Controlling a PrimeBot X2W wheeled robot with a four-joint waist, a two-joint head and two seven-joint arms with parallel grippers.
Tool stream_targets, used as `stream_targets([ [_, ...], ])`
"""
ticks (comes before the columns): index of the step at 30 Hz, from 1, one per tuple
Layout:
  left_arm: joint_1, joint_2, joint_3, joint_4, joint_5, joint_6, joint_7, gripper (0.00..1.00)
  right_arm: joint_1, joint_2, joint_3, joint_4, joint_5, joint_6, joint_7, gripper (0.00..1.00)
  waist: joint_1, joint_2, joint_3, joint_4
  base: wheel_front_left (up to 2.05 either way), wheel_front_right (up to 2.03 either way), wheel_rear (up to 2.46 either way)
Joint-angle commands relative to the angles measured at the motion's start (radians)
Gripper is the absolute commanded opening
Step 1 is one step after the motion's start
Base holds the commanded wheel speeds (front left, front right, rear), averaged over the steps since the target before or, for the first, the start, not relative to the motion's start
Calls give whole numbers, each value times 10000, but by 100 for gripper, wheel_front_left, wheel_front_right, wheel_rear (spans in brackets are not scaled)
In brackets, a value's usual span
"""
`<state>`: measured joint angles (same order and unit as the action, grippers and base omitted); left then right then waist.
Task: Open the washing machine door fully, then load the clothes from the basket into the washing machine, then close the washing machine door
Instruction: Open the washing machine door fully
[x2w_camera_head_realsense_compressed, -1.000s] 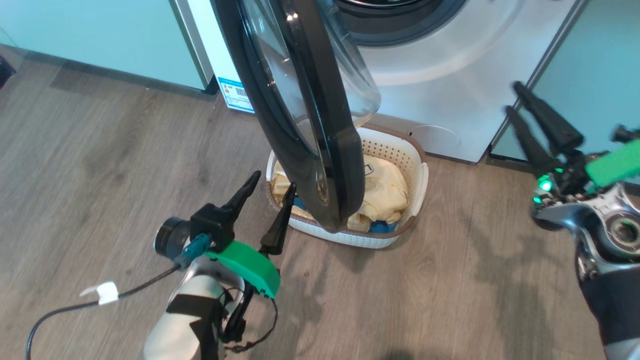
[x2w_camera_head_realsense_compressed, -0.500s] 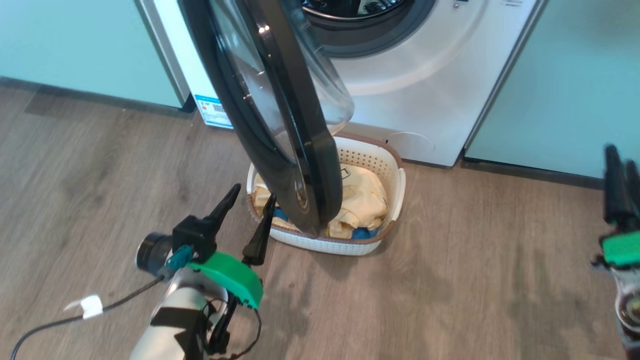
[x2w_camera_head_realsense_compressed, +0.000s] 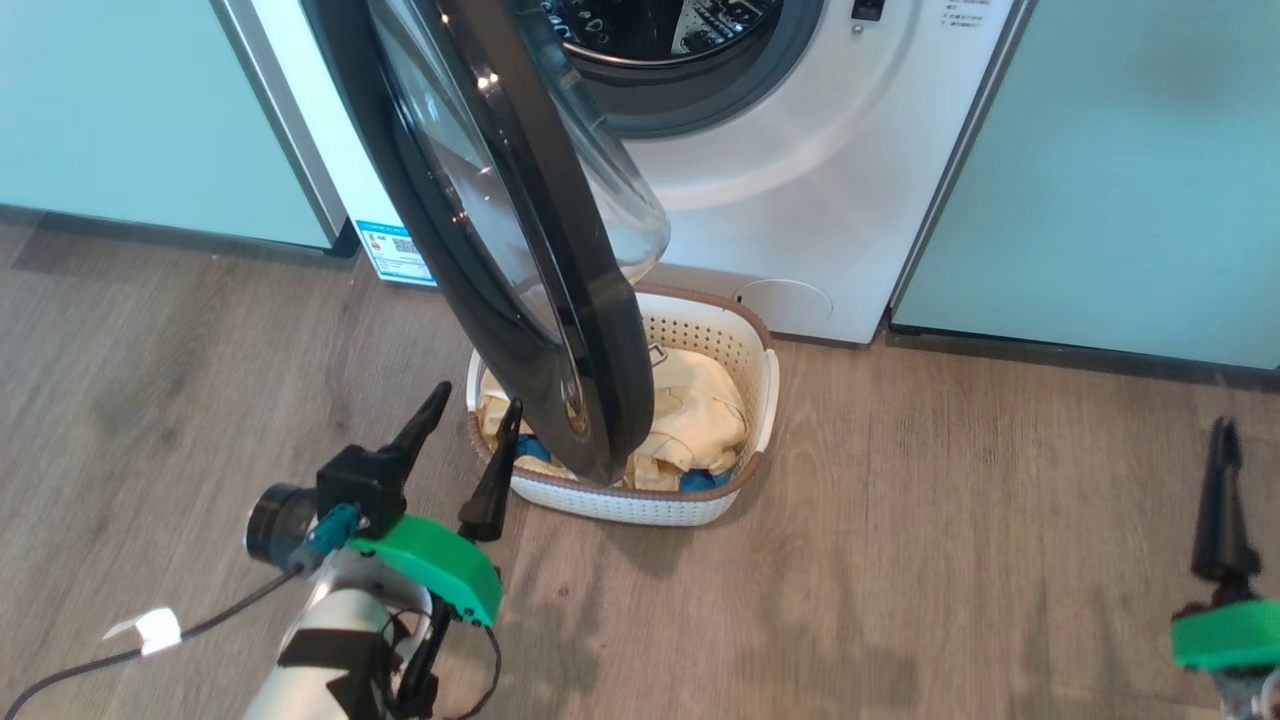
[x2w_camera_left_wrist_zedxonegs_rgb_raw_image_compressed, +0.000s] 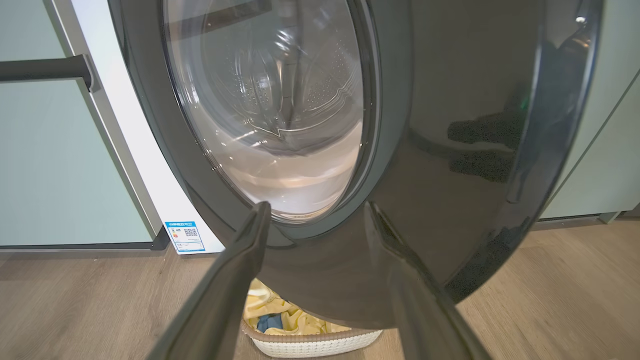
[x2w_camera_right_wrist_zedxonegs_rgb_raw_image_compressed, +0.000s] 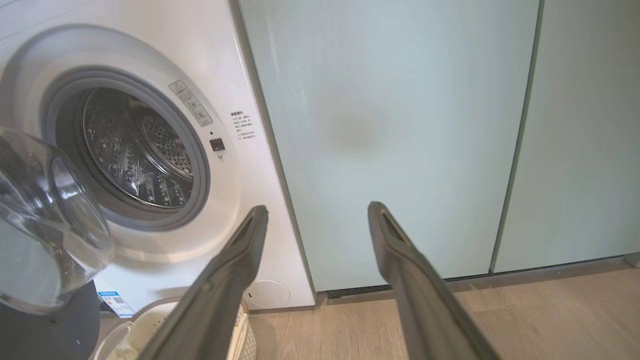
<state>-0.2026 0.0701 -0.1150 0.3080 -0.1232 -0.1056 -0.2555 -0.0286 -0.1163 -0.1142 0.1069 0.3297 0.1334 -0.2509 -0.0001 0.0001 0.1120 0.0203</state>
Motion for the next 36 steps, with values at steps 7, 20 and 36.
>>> stream_targets([
  [7, -36, 227, 518, -300, -4, 49, -63, 100, 769, 253, -42, -870, -1641, -27, -104, 100, 1, -1, -71, -92, 0, 0, 0],
  [20, -59, 227, 646, -226, -52, 57, -63, 100, 1422, 513, 242, -1016, -2307, -27, -107, 100, 1, -1, -59, -212, 0, 0, 0],
  [36, -190, 192, 704, -217, -49, 56, -63, 94, 1422, 625, 224, -1081, -2398, -27, -108, 100, 1, -1, 46, -305, 0, 0, 0],
])
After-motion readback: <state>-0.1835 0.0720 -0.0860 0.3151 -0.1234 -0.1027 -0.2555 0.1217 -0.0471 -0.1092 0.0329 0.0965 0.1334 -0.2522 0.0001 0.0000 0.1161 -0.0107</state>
